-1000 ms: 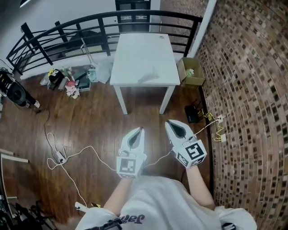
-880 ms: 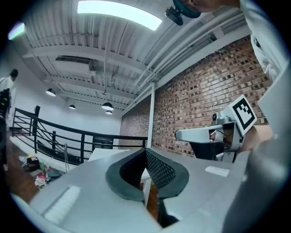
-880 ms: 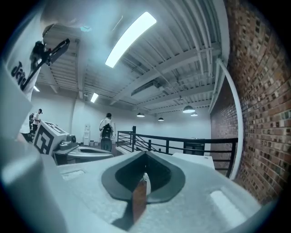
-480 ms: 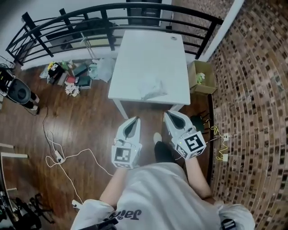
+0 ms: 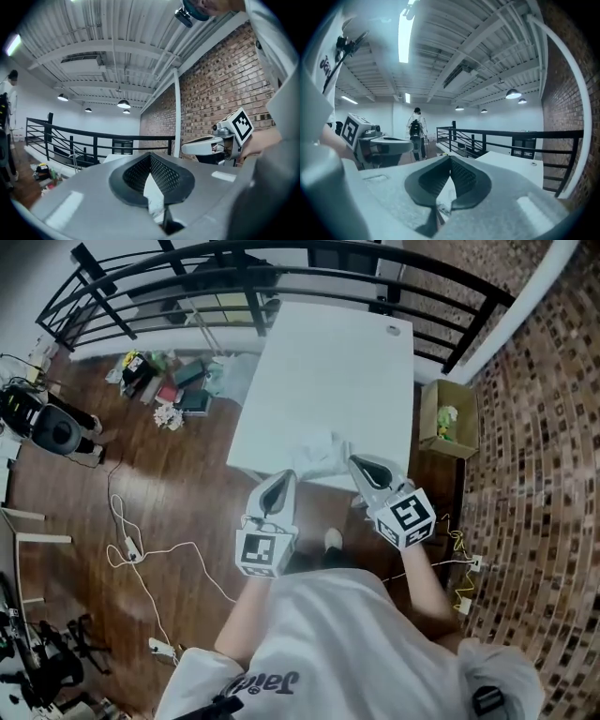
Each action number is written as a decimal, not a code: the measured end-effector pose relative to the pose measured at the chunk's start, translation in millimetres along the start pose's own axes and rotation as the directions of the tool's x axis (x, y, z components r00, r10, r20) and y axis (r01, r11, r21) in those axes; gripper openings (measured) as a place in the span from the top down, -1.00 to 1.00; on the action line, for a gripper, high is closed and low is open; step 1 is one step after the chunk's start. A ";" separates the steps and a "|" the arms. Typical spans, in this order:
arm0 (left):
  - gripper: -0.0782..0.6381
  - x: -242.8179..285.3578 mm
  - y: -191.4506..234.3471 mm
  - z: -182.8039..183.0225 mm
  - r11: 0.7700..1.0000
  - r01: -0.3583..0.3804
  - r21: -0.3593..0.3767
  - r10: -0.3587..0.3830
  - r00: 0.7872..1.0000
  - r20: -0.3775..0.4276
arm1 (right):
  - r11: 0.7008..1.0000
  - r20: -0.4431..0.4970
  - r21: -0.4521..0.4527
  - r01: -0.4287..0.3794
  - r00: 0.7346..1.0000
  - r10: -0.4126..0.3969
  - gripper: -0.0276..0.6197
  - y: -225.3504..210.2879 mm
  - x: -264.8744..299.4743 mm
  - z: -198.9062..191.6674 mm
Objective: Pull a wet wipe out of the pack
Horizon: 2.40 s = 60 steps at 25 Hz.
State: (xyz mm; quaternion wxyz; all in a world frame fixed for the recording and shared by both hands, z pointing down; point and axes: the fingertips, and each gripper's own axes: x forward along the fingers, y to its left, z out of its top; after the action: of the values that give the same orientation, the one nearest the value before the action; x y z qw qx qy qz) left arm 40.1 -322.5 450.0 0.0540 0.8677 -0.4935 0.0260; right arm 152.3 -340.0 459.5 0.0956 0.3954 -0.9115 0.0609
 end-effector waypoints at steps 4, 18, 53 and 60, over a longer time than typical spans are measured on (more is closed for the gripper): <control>0.74 23.4 21.2 -12.4 1.000 -0.001 -0.010 0.001 0.999 -0.045 | 0.999 -0.097 -0.016 -0.042 0.995 0.040 0.95 -20.8 23.9 -24.0; 0.74 60.6 62.0 -57.7 0.996 -0.013 -0.091 -0.001 0.989 -0.151 | 0.881 -0.540 -0.125 -0.456 0.777 0.325 0.54 -16.8 124.1 -139.8; 0.74 61.4 70.4 -65.5 0.995 0.024 -0.092 -0.041 0.983 -0.181 | 0.899 -0.571 -0.159 -0.408 0.781 0.253 0.93 -14.4 120.2 -112.2; 0.74 68.6 61.3 -61.6 0.994 0.064 -0.090 -0.079 0.981 -0.176 | 0.943 -0.401 -0.133 -0.305 0.887 0.230 0.93 -28.1 109.0 -52.0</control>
State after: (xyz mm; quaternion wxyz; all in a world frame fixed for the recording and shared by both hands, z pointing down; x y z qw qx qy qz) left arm 23.0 -404.7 522.0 0.1356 0.8759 -0.4558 0.0814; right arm 106.5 -426.7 535.4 0.2985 0.2350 -0.9230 0.0607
